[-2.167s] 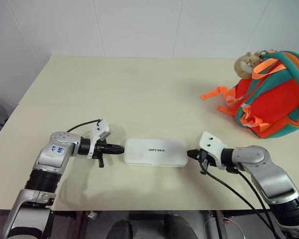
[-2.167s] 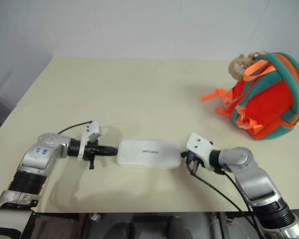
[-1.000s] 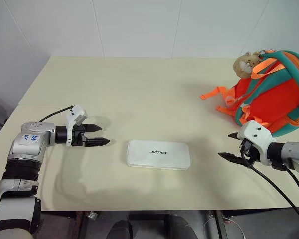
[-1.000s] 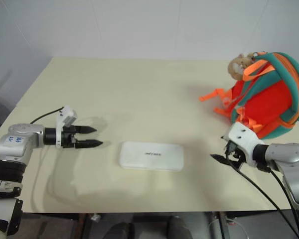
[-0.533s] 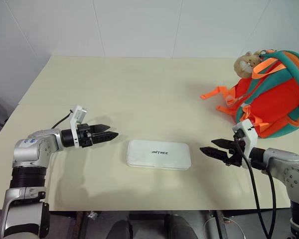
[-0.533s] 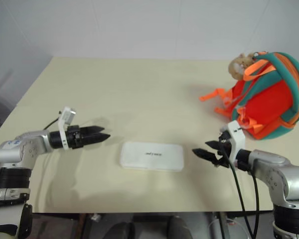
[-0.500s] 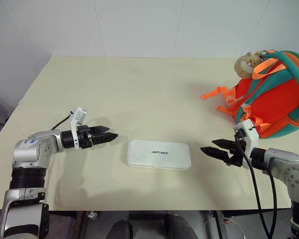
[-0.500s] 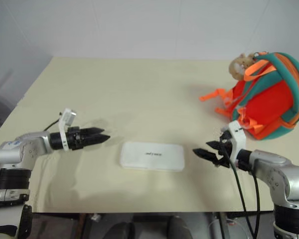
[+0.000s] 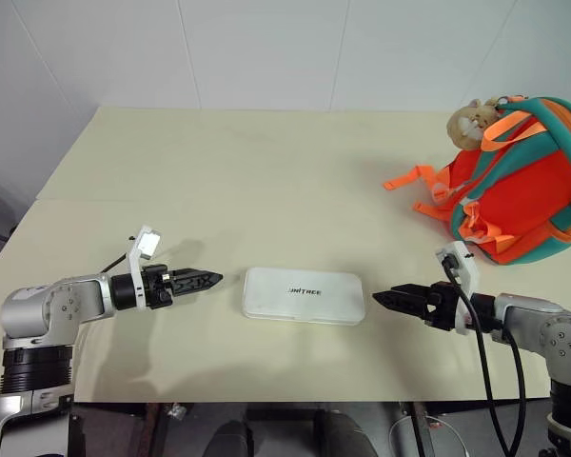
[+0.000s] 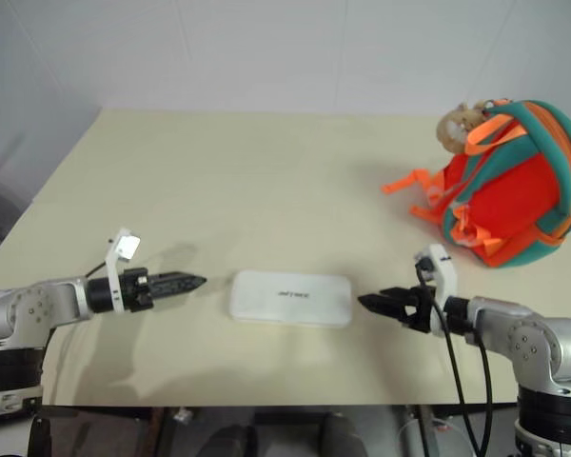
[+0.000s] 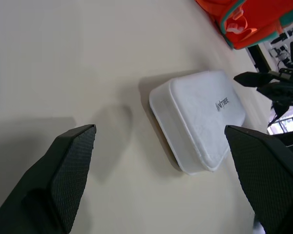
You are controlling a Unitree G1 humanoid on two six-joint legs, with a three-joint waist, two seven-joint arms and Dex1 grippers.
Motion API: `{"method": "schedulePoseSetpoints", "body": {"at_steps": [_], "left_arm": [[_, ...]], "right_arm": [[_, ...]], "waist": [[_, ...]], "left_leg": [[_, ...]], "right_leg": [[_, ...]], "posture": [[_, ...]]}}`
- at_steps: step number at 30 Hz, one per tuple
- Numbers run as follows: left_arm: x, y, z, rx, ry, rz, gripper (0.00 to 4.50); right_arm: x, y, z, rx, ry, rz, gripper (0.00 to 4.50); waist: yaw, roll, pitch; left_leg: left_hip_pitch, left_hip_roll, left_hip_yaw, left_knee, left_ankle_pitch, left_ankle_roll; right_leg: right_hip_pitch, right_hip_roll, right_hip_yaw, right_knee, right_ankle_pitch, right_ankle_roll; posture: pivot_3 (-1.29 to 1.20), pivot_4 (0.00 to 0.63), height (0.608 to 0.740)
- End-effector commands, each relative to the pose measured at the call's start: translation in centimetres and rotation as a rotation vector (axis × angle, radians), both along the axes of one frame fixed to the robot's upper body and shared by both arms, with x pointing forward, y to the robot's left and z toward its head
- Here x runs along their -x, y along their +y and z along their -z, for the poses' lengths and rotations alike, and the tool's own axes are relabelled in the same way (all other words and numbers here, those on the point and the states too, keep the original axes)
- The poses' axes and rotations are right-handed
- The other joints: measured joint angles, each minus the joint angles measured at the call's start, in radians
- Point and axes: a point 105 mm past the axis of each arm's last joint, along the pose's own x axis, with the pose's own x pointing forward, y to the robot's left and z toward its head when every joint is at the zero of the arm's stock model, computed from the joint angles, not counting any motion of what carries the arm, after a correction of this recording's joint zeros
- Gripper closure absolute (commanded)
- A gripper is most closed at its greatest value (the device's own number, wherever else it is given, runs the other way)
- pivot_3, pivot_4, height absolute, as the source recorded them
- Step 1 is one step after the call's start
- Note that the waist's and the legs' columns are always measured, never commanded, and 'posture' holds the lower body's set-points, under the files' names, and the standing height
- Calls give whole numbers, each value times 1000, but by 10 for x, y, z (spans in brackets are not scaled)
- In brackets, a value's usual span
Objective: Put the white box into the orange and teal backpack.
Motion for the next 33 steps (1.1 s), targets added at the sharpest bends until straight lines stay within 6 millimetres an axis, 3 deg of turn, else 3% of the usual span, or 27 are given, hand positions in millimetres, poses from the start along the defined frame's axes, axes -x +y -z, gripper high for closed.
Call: {"method": "schedulePoseSetpoints", "body": {"at_steps": [1,8,20,33], "left_arm": [[5,-3,-11,15,-13,13,0],[8,-12,-8,22,10,33,0],[3,-21,-8,16,-9,53,0],[13,-42,-1,61,83,161,0]], "right_arm": [[0,14,-7,-11,-30,-47,19],[-9,35,-2,-10,-37,-83,19],[-11,33,2,63,-78,-89,19],[-11,54,0,12,-85,-155,19]], "waist": [[0,0,0],[0,0,0],[1,0,0],[-1,0,0]], "left_leg": [[0,0,0,0,0,0],[0,0,0,-1,-1,-1],[-1,-1,0,-1,-1,-3],[-1,-2,0,-1,-2,-3]], "right_leg": [[0,0,0,0,0,0],[0,0,0,-1,0,0],[0,0,0,-3,0,0],[-1,1,0,-3,0,-1]], "posture": [[0,150,740],[0,150,740],[0,150,740],[0,150,740]]}}
